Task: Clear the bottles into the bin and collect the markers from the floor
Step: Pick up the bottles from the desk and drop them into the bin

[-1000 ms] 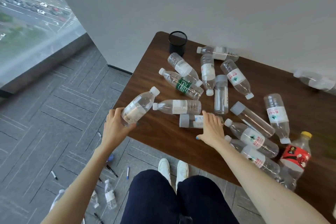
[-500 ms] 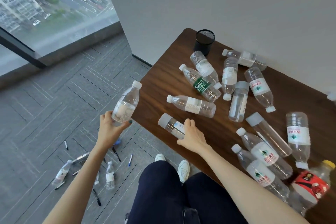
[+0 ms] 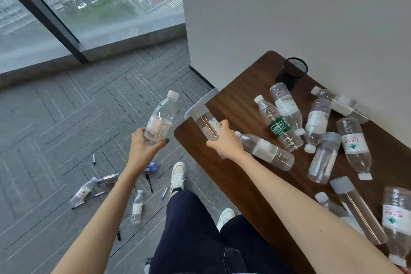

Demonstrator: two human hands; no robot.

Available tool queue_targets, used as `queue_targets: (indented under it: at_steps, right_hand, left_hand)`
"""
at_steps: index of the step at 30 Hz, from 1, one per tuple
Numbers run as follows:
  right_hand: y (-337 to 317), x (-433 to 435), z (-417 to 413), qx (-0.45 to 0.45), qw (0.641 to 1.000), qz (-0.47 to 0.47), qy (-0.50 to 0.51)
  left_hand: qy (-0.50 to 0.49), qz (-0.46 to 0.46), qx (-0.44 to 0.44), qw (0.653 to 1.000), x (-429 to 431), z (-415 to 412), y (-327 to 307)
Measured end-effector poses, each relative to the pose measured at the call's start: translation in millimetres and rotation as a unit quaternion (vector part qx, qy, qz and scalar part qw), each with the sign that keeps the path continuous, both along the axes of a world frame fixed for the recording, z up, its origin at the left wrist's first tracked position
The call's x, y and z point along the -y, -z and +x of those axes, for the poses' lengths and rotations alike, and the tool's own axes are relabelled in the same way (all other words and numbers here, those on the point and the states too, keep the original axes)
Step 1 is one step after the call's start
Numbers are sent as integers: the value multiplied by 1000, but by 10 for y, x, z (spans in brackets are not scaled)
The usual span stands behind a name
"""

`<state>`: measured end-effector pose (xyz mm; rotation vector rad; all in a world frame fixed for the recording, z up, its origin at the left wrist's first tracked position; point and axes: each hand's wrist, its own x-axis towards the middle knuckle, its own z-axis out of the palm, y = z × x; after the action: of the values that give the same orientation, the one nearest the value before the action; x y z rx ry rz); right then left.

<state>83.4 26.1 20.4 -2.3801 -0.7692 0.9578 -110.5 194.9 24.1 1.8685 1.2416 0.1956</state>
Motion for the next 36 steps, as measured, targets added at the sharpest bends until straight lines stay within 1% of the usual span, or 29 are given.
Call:
queue_targets:
  at_steps: [6, 12, 16, 19, 22, 23, 26, 28, 31, 36]
  right_hand:
    - [27, -545, 287, 10, 998, -19, 56]
    - [86, -1176, 585, -19, 982, -30, 185]
    - [114, -1495, 816, -48, 961, -33, 272]
    - [124, -1647, 981, -61, 939, -30, 338]
    - [120, -1737, 1104, -69, 917, -23, 393]
    - [122, -1757, 1134, -73, 910, -19, 408]
    - [153, -1809, 1201, -89, 889, 1, 450]
    - [186, -1828, 1211, -104, 875, 6, 473]
    - [231, -1891, 1173, -136, 860, 15, 492]
    - [327, -2082, 1145, -148, 856, 3, 495]
  left_hand:
    - [50, -17, 0, 999, -685, 505, 87]
    - [132, -67, -29, 989, -1534, 1117, 182]
    - [187, -81, -71, 976, -1951, 1596, 223]
    - [234, -94, -110, 962, -2120, 1962, 314]
    - [266, -120, -128, 948, -2192, 2355, 405]
    - [275, -115, -148, 943, -2195, 2478, 427]
    - [325, -62, -212, 920, -2187, 2739, 467]
    - [345, -60, -210, 913, -2217, 2801, 510]
    - [354, -68, -175, 916, -2314, 2774, 587]
    - [340, -98, -121, 927, -2491, 2640, 666]
